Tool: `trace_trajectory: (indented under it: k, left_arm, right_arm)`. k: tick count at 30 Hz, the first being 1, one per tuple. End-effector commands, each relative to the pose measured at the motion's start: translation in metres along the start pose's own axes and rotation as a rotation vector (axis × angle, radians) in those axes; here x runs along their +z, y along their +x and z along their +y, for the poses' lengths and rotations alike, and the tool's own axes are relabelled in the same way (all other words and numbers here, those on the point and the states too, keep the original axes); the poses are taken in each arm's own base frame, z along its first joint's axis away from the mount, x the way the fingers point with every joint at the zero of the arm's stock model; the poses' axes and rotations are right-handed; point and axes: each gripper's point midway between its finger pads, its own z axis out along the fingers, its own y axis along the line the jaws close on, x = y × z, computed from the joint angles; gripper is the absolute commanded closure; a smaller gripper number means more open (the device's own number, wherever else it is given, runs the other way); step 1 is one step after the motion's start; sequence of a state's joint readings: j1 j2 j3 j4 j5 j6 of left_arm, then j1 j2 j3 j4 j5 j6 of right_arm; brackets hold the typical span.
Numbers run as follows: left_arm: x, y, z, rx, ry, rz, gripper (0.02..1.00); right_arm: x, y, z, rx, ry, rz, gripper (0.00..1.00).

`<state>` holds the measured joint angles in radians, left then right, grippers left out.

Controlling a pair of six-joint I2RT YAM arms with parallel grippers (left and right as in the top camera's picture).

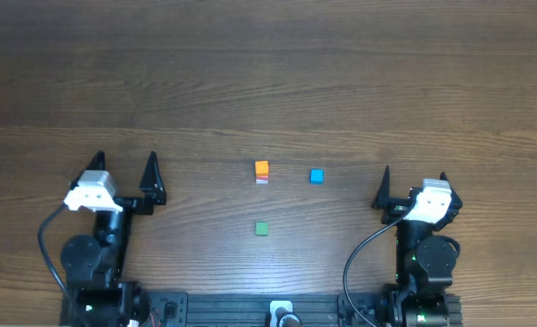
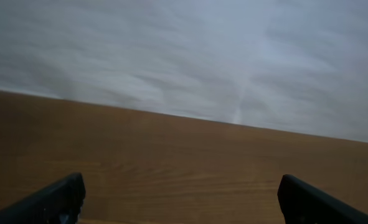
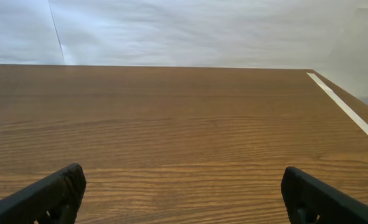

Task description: Stack Cubes

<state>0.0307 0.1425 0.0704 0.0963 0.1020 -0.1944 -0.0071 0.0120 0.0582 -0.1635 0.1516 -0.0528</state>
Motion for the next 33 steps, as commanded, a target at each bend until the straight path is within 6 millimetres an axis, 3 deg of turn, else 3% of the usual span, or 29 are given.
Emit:
trace_trajectory:
  k: [1,7,11,33]
  left_arm:
    - [-0.003,0.015,0.007,0.031,-0.009,-0.004,0.020]
    - [-0.004,0.021,0.009,0.028,-0.018,0.017,0.023]
    - [-0.007,0.046,0.014,0.015,-0.037,0.116,0.018]
    - [-0.008,0.038,0.013,0.020,-0.034,0.083,0.018]
  right_arm:
    - [0.001,0.002,-0.001,0.004,0.002,0.000,0.009]
    - [0.001,0.002,-0.001,0.004,0.002,-0.001,0.007]
    - [0.001,0.002,-0.001,0.004,0.001,0.000,0.007]
    - [0.001,0.003,-0.001,0.004,0.002,0.000,0.007]
